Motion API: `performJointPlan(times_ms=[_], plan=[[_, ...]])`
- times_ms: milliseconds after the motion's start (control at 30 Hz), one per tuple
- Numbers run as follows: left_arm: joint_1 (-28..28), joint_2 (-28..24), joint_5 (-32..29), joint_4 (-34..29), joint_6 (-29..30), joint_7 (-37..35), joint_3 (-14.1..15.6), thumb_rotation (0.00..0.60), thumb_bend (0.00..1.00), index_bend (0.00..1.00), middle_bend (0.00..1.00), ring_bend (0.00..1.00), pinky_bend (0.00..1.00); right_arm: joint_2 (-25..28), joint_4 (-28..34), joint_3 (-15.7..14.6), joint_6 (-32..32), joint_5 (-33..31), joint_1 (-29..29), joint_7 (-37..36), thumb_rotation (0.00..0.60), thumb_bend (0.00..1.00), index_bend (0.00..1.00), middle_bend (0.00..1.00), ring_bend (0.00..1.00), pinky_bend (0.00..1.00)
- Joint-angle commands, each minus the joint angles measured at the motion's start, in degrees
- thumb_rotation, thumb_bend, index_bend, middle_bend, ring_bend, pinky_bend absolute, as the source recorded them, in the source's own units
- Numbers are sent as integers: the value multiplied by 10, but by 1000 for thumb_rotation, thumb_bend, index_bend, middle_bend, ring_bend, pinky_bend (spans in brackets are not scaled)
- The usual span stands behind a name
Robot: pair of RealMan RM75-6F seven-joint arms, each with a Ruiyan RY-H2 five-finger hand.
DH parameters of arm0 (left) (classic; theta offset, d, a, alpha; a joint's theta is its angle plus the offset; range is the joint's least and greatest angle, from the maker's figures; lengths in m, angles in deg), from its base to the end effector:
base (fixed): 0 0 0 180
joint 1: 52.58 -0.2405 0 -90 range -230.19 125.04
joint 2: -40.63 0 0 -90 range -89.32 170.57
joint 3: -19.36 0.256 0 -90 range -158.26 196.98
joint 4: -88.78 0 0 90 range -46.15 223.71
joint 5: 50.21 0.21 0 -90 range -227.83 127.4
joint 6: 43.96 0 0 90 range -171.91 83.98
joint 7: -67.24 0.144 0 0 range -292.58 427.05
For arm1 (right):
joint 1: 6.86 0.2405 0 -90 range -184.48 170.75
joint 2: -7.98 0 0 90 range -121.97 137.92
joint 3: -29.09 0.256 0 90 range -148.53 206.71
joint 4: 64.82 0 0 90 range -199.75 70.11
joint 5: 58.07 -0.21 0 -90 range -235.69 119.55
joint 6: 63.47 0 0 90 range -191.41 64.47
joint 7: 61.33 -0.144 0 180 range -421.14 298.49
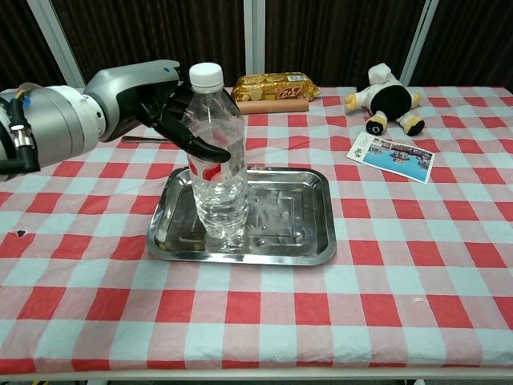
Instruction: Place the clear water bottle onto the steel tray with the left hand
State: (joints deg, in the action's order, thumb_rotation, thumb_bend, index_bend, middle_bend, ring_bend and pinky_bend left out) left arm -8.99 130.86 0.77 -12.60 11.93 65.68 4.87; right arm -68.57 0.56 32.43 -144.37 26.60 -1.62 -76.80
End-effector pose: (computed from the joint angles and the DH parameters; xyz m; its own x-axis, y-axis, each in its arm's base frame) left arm -0.0828 0.3062 -0.0277 -0.2342 0.5274 0.8167 0.9386 -0.0963 0.3314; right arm -0.3852 -0.1893 0.1333 0.3727 -0.0357 0.9273 -0.9256 0.0563 0.3742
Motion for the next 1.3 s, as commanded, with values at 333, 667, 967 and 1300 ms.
performJointPlan(times_ms=[333, 667, 967, 1300], plan=[[-7, -43, 15, -70, 23, 6, -34, 600, 89, 282, 374, 240, 246, 0, -3, -1, -4, 2, -2, -5, 600, 148, 68, 50, 0, 0], [-1, -119, -37, -172, 108, 71, -122, 600, 52, 265, 340, 219, 229, 5, 10, -2, -11, 9, -2, -2, 600, 148, 68, 50, 0, 0], [-69, -231, 68, -139, 242, 196, -87, 600, 153, 377, 344, 220, 243, 8, 15, -2, -20, 15, -3, -9, 600, 148, 67, 51, 0, 0], [-231, -251, 250, 8, 305, 177, 122, 600, 114, 256, 327, 216, 238, -1, 7, -5, -29, 23, -4, -5, 600, 148, 68, 51, 0, 0]])
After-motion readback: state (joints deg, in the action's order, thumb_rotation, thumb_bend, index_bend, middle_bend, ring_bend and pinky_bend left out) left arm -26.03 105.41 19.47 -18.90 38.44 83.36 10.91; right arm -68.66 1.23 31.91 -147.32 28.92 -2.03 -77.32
